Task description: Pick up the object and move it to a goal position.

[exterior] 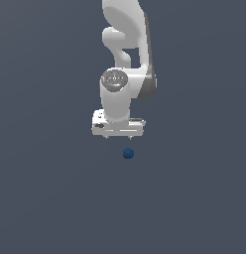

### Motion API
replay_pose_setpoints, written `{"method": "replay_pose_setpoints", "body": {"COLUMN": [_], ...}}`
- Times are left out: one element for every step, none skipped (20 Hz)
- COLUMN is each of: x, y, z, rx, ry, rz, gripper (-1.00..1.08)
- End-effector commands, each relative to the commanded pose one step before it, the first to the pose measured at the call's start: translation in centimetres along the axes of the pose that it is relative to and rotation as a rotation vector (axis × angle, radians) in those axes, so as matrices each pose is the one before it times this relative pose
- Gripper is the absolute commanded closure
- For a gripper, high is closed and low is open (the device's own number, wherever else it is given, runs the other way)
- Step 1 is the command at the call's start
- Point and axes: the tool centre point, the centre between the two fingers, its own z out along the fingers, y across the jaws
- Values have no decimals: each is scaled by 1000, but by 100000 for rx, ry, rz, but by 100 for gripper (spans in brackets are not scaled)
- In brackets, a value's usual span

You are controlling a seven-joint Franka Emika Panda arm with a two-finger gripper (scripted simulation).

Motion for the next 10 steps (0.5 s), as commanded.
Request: {"method": "replay_pose_setpoints", "body": {"x": [0,-12,-3,-22,-28,-38,-47,-53,-46,-40], "y": [1,-5,12,7,13,17,25,30,30,26], "z": [0,-29,23,-20,-18,-28,-33,-44,-40,-40], "rx": [0,0,-33,-35,-51,-65,-79,-82,-66,-48], "ry": [0,0,-184,-205,-304,-381,-466,-490,-408,-310], "rz": [0,0,56,65,100,132,172,198,185,160], "gripper": [-92,-92,-92,-92,-92,-92,-92,-92,-92,-92]}}
